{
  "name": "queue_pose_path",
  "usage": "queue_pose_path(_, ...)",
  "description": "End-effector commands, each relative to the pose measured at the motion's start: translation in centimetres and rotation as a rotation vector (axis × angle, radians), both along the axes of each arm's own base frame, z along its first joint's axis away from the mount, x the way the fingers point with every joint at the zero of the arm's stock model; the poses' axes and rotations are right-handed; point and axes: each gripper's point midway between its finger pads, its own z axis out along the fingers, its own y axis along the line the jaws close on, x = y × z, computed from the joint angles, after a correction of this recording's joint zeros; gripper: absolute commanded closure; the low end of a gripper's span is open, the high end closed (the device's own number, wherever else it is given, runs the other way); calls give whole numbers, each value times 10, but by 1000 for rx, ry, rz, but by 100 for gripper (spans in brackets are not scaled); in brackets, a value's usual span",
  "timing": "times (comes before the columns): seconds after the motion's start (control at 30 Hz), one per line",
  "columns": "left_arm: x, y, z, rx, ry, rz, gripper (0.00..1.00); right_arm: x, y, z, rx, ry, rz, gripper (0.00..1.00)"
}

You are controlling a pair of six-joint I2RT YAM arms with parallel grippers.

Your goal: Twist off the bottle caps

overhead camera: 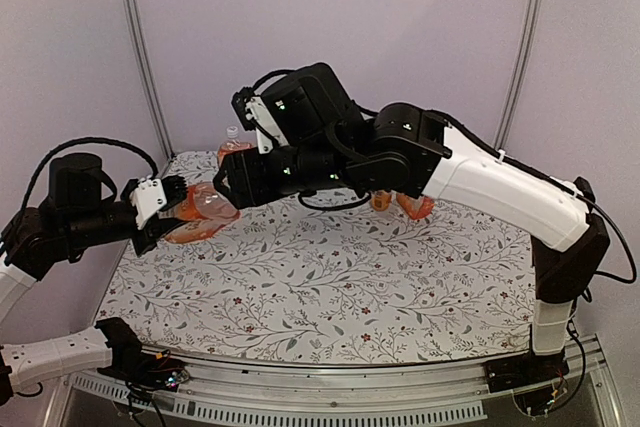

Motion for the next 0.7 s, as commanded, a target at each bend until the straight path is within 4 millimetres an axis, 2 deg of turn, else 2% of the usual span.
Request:
queue_pose_path(0.0,0,-4,3,-9,-20,-18,81,9,4,-17,-34,19,-24,41)
queue_pose_path(0.1,0,-4,3,-8,-19,-17,82,8,7,-21,-37,29,-8,55)
queue_pose_path(0.33,-1,-4,1,-8,-11,-23,82,8,5,-22,-52,17,-3,100)
queue_pose_path(0.4,-4,-5,1,-17,1,-29,82,3,7,-23,-62,-1,41,100)
queue_pose_path(0.47,-10,-7,-1,-25,23,-51,82,-10,12,-21,-67,-15,137,100)
queue_pose_path(0.57,-21,-14,-6,-41,69,-115,82,-49,18,-30,-125,-105,364,100)
queue_pose_path(0.67,-37,-17,-9,-48,126,-176,83,-83,11,-35,-184,-254,587,100)
